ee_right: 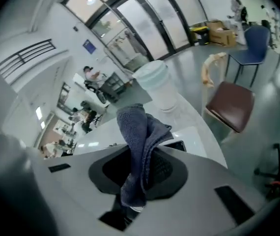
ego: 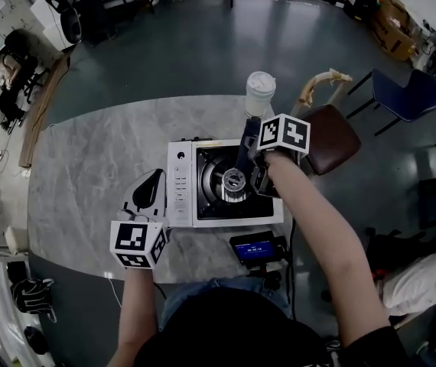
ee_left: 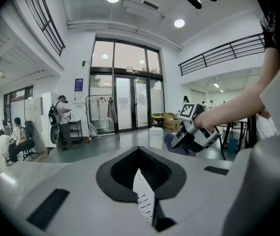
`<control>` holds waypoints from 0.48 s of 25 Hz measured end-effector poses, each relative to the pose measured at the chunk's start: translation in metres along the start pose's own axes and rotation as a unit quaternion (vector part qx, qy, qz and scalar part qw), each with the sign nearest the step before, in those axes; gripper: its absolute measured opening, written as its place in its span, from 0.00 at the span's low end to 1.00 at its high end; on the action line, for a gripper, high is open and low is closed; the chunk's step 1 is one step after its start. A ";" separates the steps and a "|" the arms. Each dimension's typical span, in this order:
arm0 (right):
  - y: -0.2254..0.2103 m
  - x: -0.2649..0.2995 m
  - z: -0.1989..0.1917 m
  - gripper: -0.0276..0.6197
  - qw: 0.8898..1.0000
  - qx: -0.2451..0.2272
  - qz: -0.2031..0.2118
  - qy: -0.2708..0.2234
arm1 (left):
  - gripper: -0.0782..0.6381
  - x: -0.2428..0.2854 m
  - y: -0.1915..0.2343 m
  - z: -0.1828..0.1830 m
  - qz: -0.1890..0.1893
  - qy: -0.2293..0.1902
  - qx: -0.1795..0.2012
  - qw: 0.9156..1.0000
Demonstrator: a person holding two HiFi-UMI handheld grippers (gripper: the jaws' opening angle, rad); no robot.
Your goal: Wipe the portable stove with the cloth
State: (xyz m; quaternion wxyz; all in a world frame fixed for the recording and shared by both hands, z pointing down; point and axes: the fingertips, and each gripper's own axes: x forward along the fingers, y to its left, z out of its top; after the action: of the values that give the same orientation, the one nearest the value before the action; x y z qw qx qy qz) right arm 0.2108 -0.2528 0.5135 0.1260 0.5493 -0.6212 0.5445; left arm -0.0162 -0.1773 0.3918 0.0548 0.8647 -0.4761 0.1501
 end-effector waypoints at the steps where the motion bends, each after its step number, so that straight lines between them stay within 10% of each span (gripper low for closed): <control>1: -0.009 0.003 -0.004 0.16 0.999 0.017 -0.029 -0.004 | 0.12 0.000 0.001 0.000 0.001 0.000 -0.001 1.000; 12: -0.036 0.026 -0.015 0.16 0.979 0.004 -0.205 0.004 | 0.12 -0.007 0.012 -0.009 0.013 -0.005 -0.022 1.000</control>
State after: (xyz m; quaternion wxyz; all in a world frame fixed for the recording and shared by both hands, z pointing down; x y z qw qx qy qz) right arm 0.2242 -0.2475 0.5586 0.2354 0.6634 -0.4927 0.5117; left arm -0.0316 -0.1754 0.3979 0.0694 0.8579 -0.4907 0.1359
